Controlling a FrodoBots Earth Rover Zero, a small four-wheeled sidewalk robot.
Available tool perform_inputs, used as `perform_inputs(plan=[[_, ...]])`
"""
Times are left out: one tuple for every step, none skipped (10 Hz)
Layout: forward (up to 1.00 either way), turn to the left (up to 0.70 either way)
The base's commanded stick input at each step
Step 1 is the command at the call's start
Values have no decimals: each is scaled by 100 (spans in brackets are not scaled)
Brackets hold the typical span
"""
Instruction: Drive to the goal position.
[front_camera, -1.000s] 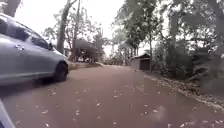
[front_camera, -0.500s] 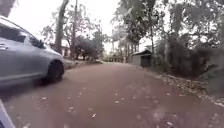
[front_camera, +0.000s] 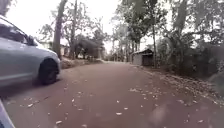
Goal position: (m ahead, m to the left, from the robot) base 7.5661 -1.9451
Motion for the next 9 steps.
perform_inputs(plan=[[70,0],[70,0],[70,0],[70,0],[70,0],[70,0],[70,0],[70,0],[70,0]])
